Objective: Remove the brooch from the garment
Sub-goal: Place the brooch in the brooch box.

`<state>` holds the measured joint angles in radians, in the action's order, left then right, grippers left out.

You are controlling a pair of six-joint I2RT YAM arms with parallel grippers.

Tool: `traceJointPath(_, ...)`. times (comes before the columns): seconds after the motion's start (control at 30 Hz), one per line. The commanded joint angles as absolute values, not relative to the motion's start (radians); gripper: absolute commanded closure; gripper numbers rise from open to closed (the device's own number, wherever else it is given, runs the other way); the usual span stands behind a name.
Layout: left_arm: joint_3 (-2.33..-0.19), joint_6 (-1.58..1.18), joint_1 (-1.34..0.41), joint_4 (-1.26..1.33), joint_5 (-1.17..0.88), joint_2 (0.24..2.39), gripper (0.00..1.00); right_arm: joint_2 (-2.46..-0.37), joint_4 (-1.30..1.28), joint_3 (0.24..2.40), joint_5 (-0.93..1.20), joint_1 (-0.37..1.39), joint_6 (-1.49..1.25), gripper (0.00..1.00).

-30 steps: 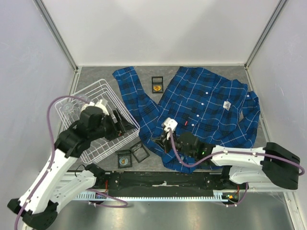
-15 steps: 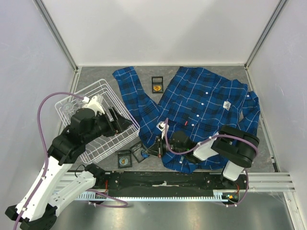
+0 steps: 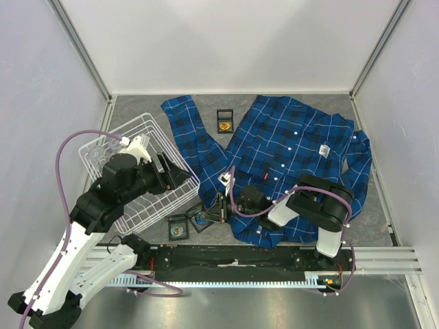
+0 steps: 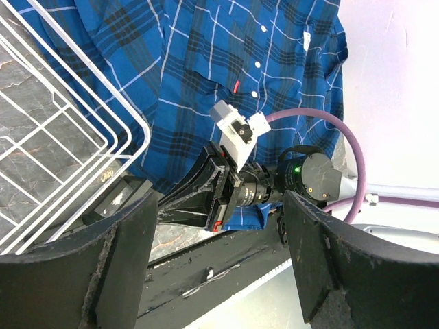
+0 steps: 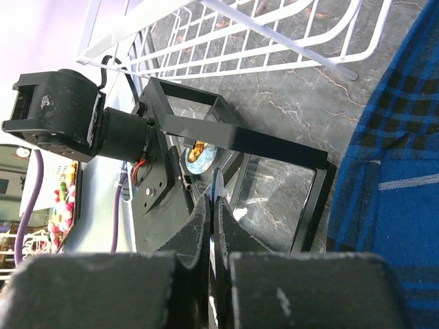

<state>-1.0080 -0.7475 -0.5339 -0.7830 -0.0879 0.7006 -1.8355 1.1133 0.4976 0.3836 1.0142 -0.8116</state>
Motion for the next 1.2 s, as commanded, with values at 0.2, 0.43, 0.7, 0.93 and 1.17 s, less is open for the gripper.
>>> traceJointPath(0.2, -1.014, -0.698, -0.529, -0.733, -0.1, 0.696, 0.2, -1.887, 1.17, 0.554, 0.408, 1.011, -0.813, 0.96)
traceJointPath(0.43, -1.015, -0.698, -0.529, -0.733, -0.106, 0.701, 0.2, -1.908, 1.16, 0.568, 0.419, 1.011, -0.813, 0.94)
traceJointPath(0.7, -1.014, -0.699, -0.529, -0.733, -0.103, 0.695, 0.2, -1.925, 1.155, 0.572, 0.419, 1.011, -0.808, 0.92)
traceJointPath(0.93, -1.015, -0.701, -0.529, -0.733, -0.107, 0.696, 0.2, -1.936, 1.149, 0.58, 0.417, 1.012, -0.804, 0.85)
traceJointPath(1.17, -1.014, -0.704, -0.529, -0.733, -0.107, 0.693, 0.2, -1.908, 1.111, 0.572, 0.396, 1.012, -0.776, 0.77)
